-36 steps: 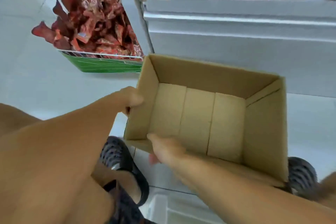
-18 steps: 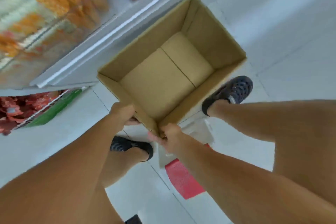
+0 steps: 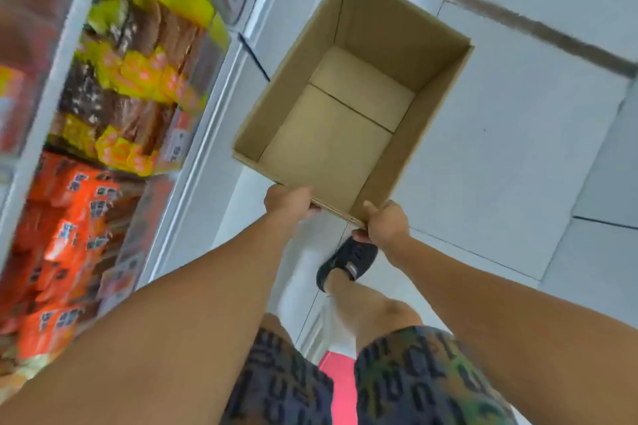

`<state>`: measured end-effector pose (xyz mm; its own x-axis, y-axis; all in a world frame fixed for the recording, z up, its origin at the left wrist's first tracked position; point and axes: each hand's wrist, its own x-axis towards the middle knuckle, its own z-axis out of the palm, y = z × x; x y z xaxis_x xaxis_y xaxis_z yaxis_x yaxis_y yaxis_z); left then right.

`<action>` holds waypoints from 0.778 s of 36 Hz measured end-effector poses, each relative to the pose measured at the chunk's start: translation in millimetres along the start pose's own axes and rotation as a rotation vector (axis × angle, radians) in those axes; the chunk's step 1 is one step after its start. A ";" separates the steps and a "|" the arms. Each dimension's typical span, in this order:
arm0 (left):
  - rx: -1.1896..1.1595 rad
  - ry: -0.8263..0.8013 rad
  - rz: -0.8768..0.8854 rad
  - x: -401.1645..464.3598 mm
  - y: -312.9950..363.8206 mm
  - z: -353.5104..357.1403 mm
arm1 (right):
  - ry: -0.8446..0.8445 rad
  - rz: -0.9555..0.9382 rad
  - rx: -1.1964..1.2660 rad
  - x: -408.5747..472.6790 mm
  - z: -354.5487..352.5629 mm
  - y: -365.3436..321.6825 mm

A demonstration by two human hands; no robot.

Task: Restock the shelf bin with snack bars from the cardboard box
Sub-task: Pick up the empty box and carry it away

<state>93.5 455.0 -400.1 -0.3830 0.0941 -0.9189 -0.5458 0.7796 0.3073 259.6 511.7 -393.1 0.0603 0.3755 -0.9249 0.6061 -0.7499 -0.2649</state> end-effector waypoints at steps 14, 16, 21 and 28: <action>0.109 -0.183 0.120 -4.7 315.3 189.6 | 0.330 -0.263 0.082 68.8 -185.3 -274.9; 0.144 -0.190 0.129 -6.1 364.3 221.3 | 0.341 -0.263 0.126 82.7 -215.6 -313.2; 0.206 -0.210 0.184 -15.8 480.0 301.9 | 0.369 -0.252 0.217 122.4 -298.4 -415.5; 0.234 -0.105 0.367 2.0 617.5 416.9 | 0.353 -0.263 0.184 201.4 -393.8 -555.5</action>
<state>66.4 1194.7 -315.2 -0.4355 0.4433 -0.7835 -0.1998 0.8010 0.5643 247.4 1218.4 -324.7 0.2092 0.7037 -0.6790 0.4882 -0.6768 -0.5510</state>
